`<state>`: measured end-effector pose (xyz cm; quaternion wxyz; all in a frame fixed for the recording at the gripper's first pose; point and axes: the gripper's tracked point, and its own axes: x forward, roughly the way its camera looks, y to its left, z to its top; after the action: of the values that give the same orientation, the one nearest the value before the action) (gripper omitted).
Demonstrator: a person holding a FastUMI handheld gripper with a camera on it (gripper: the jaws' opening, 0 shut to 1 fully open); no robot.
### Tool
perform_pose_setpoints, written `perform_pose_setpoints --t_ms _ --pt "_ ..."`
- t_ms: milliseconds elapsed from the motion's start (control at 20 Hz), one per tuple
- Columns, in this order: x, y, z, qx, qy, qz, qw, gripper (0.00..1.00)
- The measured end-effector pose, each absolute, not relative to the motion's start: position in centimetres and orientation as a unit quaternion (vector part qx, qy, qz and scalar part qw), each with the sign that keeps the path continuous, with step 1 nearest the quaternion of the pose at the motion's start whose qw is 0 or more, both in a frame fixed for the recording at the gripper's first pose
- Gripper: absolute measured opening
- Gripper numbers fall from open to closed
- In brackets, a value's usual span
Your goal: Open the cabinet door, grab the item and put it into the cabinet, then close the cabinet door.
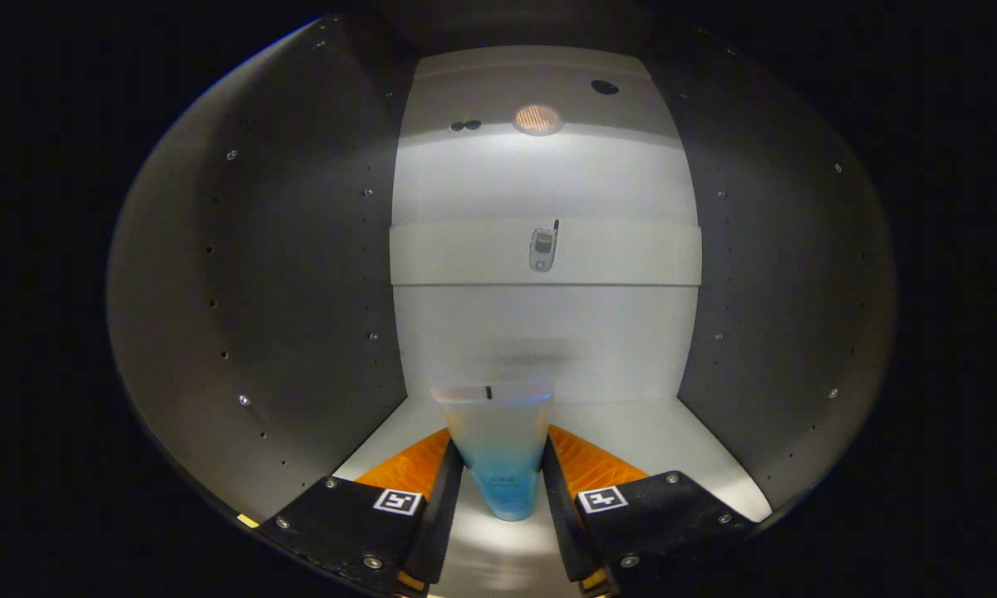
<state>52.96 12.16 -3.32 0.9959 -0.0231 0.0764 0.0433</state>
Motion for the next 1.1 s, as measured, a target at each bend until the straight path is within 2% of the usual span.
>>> perform_pose_setpoints --t_ms 350,550,600,700,900,1100 --pt "53.4 11.7 -3.5 -0.017 0.075 0.037 0.996 0.56" --pt "53.0 12.4 -2.8 0.009 0.070 0.051 0.996 0.66" --pt "53.1 12.2 -2.7 0.006 0.070 0.047 0.996 0.75" --pt "52.7 12.0 -2.2 0.006 0.067 0.039 0.997 0.83" --pt "51.2 11.3 0.3 0.016 0.034 0.020 0.999 0.89" --pt "47.2 12.3 3.7 0.023 -0.004 0.039 0.999 0.89"
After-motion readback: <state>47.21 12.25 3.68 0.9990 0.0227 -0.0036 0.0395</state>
